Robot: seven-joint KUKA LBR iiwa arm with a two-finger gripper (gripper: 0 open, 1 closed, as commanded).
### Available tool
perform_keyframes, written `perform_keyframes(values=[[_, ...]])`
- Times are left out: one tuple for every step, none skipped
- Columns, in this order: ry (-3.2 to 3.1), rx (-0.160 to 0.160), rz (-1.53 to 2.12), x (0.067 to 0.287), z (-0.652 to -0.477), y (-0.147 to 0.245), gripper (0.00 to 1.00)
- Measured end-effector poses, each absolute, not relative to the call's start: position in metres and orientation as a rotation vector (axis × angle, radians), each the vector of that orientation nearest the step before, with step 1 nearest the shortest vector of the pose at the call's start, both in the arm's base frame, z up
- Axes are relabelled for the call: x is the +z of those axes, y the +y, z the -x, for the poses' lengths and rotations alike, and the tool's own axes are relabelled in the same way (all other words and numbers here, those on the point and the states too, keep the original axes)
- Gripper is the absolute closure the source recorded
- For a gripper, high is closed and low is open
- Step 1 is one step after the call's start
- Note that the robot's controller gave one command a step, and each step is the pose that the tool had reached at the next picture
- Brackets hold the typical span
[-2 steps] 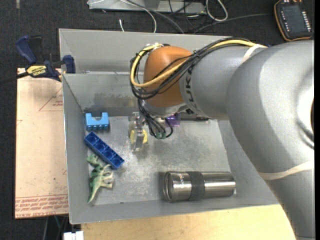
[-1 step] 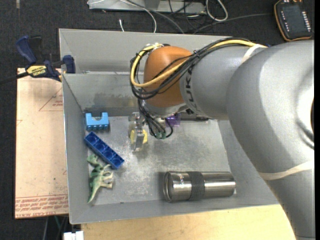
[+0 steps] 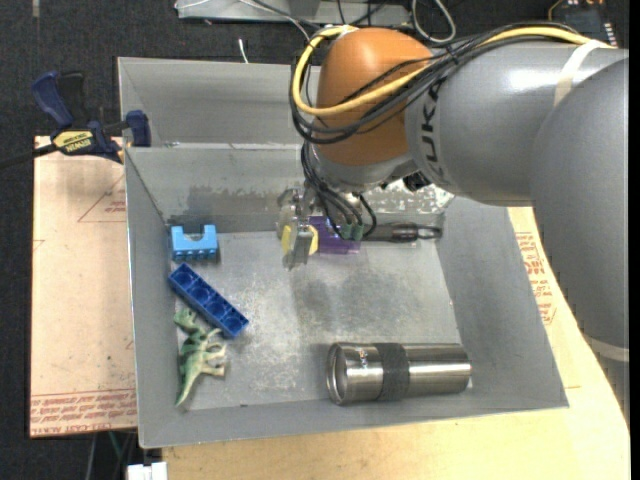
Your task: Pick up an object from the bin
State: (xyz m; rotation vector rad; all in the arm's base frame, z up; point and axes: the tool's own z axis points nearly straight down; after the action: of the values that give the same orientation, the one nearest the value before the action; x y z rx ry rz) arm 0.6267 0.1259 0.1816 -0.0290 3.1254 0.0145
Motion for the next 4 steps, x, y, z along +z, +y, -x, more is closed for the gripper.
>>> perform_keyframes(values=[[3.124, 0.015, -0.168, 0.102, -0.646, 0.118, 1.0], [3.122, 0.015, -0.143, 0.156, -0.646, 0.114, 1.0], [3.124, 0.016, -0.151, 0.122, -0.634, 0.107, 1.0], [3.12, 0.017, -0.183, 0.117, -0.64, 0.106, 1.0]])
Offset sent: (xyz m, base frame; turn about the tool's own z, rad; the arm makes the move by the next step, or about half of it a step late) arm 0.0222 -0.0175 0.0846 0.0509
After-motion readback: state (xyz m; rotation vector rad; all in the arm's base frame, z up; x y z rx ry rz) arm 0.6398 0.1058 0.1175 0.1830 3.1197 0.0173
